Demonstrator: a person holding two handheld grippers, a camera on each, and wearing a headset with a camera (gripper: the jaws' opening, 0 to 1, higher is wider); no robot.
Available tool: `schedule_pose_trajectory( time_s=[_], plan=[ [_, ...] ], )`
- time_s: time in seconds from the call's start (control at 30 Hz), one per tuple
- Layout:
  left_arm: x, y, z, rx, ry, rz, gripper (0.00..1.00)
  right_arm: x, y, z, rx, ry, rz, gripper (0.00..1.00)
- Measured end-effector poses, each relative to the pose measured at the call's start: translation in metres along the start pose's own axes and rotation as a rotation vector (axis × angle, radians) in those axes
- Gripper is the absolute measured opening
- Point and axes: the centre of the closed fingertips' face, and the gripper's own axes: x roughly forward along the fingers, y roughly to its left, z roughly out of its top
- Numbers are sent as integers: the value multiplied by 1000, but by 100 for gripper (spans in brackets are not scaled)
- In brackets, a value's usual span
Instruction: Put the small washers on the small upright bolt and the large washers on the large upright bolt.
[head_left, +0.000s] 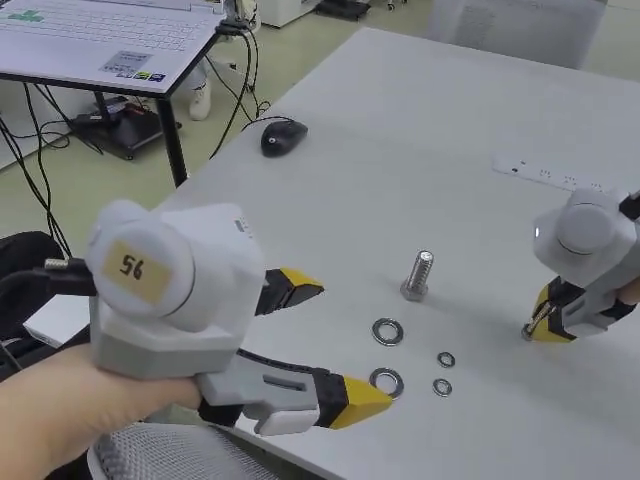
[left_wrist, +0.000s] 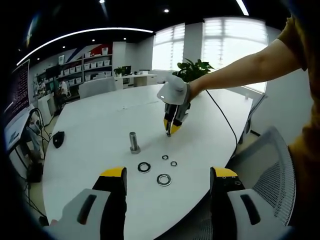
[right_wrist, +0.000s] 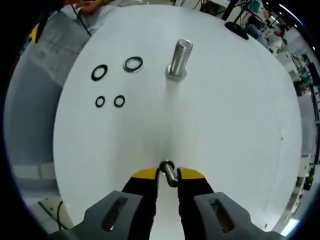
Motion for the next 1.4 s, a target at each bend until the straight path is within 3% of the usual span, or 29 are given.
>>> schedule_pose_trajectory(
  time_s=[0.4, 0.63, 0.97, 1.4],
  plan=[
    [-1, -6, 1, 10, -3, -9, 67, -27, 3, -9, 48, -28, -29, 17],
    [-2, -9, 3, 25, -9, -17, 67, -46, 20, -12, 47, -29, -37, 18],
    [-6, -11, 6, 45, -16, -25, 67, -52, 55, 19, 1, -66, 6, 18],
    [-10, -9, 5, 40, -20, -17, 67, -18, 87, 67, -76, -110, 93, 19]
  ],
)
